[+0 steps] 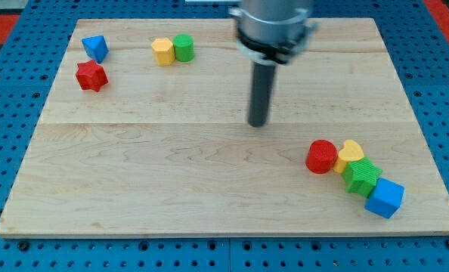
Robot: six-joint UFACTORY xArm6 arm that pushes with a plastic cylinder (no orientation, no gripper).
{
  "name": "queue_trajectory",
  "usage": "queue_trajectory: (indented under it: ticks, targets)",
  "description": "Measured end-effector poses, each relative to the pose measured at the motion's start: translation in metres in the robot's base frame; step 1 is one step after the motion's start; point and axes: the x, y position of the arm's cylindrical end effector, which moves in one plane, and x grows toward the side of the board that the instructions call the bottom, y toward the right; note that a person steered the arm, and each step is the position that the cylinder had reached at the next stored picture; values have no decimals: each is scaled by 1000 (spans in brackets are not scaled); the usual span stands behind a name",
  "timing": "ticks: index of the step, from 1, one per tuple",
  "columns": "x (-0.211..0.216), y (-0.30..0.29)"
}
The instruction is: Push the red star into the red circle
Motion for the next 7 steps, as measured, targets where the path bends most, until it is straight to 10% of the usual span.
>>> queue_trajectory:
  ticks: [3,7]
  targets:
    - [-10,-317]
    - [-68,-283]
